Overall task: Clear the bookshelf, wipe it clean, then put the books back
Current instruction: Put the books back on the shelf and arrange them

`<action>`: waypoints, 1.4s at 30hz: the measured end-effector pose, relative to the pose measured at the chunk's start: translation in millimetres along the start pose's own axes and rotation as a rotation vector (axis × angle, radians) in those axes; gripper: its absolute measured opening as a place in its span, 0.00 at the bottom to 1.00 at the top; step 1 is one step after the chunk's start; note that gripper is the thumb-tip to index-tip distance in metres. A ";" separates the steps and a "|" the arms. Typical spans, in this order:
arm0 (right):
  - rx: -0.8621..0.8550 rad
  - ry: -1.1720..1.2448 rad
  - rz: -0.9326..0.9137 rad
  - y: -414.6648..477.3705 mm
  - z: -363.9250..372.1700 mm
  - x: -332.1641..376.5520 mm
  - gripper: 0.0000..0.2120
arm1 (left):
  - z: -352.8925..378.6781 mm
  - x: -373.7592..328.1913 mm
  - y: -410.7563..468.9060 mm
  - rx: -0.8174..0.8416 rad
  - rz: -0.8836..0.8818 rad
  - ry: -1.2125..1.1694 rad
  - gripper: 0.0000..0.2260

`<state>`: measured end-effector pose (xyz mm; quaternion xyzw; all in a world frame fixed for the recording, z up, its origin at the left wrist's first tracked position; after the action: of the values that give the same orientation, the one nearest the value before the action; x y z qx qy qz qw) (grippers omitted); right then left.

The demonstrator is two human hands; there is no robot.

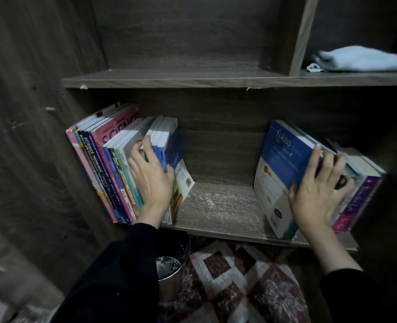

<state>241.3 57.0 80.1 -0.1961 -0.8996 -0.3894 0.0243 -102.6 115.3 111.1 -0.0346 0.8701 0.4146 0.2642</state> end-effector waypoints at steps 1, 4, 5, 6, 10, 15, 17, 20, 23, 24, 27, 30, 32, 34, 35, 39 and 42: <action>0.001 0.002 -0.001 0.1 0.0 0.3 0.51 | 1.6 0.8 1.3 0.007 -0.023 -0.038 0.39; 0.005 0.012 0.000 0.0 0.8 0.1 0.51 | 9.0 10.7 1.7 0.034 -0.158 -0.182 0.44; 0.004 0.015 0.000 0.0 0.8 0.1 0.51 | 11.9 14.0 -1.1 0.048 -0.220 -0.249 0.44; 0.002 0.018 -0.001 0.1 0.6 0.0 0.51 | 15.5 16.5 -5.1 0.061 -0.276 -0.309 0.43; -0.008 0.026 0.000 -0.2 1.0 -0.1 0.50 | 23.7 21.9 -13.0 0.045 -0.367 -0.343 0.35; -0.018 0.013 0.021 0.8 1.6 3.0 0.49 | 20.4 5.8 -22.1 -0.117 -0.371 -0.449 0.28; -0.027 0.006 0.022 0.1 -0.4 5.7 0.49 | 27.7 -11.2 -31.9 -0.114 -0.371 -0.498 0.29; -0.065 0.001 0.022 -2.4 -6.3 8.5 0.47 | 53.8 -46.6 -48.0 -0.043 -0.339 -0.583 0.25; -0.107 0.004 0.032 -3.6 -13.2 9.9 0.43 | 78.5 -89.1 -65.9 0.015 -0.280 -0.741 0.22; -0.134 0.018 0.033 -4.3 -17.4 11.1 0.39 | 85.2 -104.0 -71.9 0.039 -0.260 -0.777 0.22; -0.230 0.131 0.048 -7.7 -30.9 12.7 0.29 | 103.4 -146.2 -91.2 0.107 -0.185 -0.821 0.25; -0.301 0.248 0.091 -10.5 -36.7 6.0 0.22 | 109.4 -167.6 -107.4 0.180 -0.130 -0.906 0.28; -0.305 0.274 0.105 -8.8 -35.0 -0.8 0.21 | 112.0 -168.0 -115.9 0.225 -0.017 -0.879 0.27; -0.307 0.318 0.094 -9.6 -34.1 -7.3 0.20 | 127.3 -164.5 -129.5 0.394 0.098 -0.904 0.31; -0.304 0.370 0.103 -10.5 -33.4 -11.9 0.21 | 140.6 -161.3 -138.8 0.517 0.123 -0.921 0.36; -0.217 0.526 0.055 -17.1 -22.5 -16.1 0.30 | 198.2 -129.2 -180.6 0.889 0.043 -0.873 0.54; -0.187 0.395 -0.063 -31.6 -10.8 -7.4 0.44 | 220.3 -109.0 -202.2 1.012 0.088 -0.789 0.62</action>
<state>235.3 27.3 64.3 -0.0893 -0.8431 -0.5024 0.1696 142.4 128.8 -91.6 0.2853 0.7960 -0.0552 0.5310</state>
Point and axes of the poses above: each hand's wrist, its own y-axis towards the middle knuckle, its own z-axis out of the palm, x = y × z, the point moved 9 cm from there along y, towards the middle knuckle, and after that the axes turned 3 degrees about -y, right-handed, at the moved point
